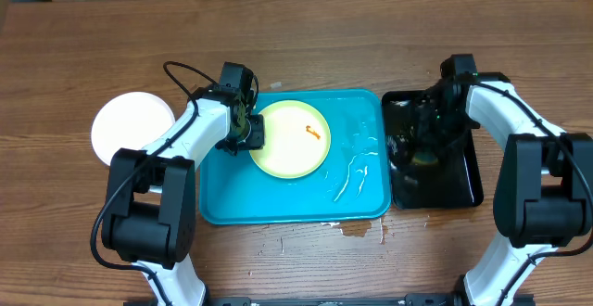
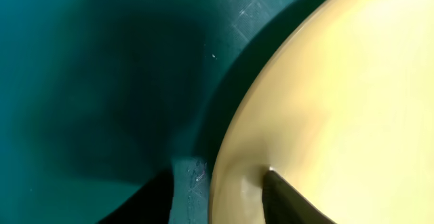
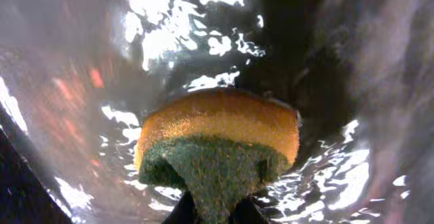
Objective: Clean dirty plates on tray and stack at the side
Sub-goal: 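Lift the sponge with the right gripper and move it to the yellow-green plate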
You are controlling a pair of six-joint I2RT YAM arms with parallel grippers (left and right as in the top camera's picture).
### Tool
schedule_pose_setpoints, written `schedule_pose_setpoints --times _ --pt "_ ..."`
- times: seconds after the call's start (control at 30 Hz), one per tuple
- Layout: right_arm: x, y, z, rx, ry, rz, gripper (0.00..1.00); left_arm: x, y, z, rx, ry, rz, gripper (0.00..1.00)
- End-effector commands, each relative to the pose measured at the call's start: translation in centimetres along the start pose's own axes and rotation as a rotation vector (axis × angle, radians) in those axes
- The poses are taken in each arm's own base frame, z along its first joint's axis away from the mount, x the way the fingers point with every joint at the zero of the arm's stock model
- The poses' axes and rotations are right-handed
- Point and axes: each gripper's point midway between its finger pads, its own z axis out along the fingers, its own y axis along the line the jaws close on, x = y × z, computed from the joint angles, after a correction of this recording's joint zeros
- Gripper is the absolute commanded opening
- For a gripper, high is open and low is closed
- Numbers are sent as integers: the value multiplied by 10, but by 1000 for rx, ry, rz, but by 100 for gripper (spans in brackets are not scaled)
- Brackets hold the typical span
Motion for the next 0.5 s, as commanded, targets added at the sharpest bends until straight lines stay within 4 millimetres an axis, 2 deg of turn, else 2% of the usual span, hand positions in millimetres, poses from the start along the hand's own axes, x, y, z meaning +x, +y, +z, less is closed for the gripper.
schedule_pose_setpoints --times 0.0,0.1,0.17,0.3,0.4,0.47 --pt "-15 5 -19 1 -56 -20 4 7 2 8 -20 24 15 49" --pt "-18 3 -26 18 -85 -22 4 6 2 8 -18 20 15 49" --pt "-18 3 -31 19 -98 -23 4 4 1 8 -16 11 15 45" --pt "-14 -1 -45 46 -113 -15 4 1 1 8 -14 2 15 28" --pt "-11 -9 -51 92 -121 24 4 2 0 8 -11 3 15 10" --pt "-11 -15 -53 124 -126 42 4 2 -1 8 -3 6 16 5"
